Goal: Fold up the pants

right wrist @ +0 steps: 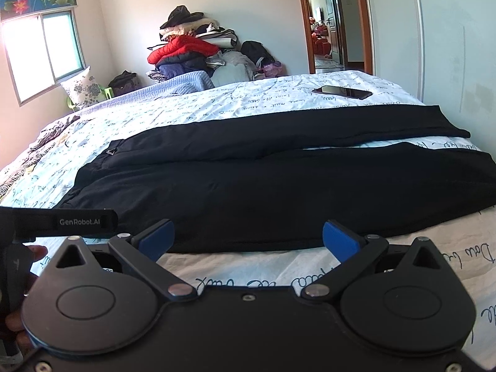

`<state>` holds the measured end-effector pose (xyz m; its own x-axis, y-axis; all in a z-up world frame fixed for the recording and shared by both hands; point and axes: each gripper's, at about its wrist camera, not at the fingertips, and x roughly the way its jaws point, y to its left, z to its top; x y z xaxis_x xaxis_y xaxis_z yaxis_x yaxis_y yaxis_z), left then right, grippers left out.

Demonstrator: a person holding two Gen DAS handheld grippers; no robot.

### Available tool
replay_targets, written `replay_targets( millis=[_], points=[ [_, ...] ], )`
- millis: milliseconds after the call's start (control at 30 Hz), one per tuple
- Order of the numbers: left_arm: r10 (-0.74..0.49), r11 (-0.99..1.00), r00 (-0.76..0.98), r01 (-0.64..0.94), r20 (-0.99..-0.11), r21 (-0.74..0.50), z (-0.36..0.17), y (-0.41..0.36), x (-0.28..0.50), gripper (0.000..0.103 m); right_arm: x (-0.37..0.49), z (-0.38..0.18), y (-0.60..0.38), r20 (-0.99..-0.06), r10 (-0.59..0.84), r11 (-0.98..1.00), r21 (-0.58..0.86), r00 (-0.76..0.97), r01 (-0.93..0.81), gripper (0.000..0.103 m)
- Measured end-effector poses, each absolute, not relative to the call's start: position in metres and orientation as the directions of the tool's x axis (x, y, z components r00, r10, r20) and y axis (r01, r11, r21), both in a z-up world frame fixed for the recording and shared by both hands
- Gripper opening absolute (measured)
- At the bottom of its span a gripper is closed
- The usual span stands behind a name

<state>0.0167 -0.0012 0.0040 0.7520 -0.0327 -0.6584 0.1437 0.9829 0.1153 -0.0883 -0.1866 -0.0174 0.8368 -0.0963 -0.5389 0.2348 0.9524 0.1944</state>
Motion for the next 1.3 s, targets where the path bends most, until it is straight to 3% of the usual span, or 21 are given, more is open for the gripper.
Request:
replay_targets(
  millis=[1300],
  points=[
    [0.045, 0.968, 0.755, 0.129, -0.654, 0.216, 0.0018, -0.0042, 0.0230, 0.103, -0.0867, -0.0177, -0.1792, -0.549, -0.088, 0.960, 0.175, 0.831, 0.217, 0.103]
  ],
)
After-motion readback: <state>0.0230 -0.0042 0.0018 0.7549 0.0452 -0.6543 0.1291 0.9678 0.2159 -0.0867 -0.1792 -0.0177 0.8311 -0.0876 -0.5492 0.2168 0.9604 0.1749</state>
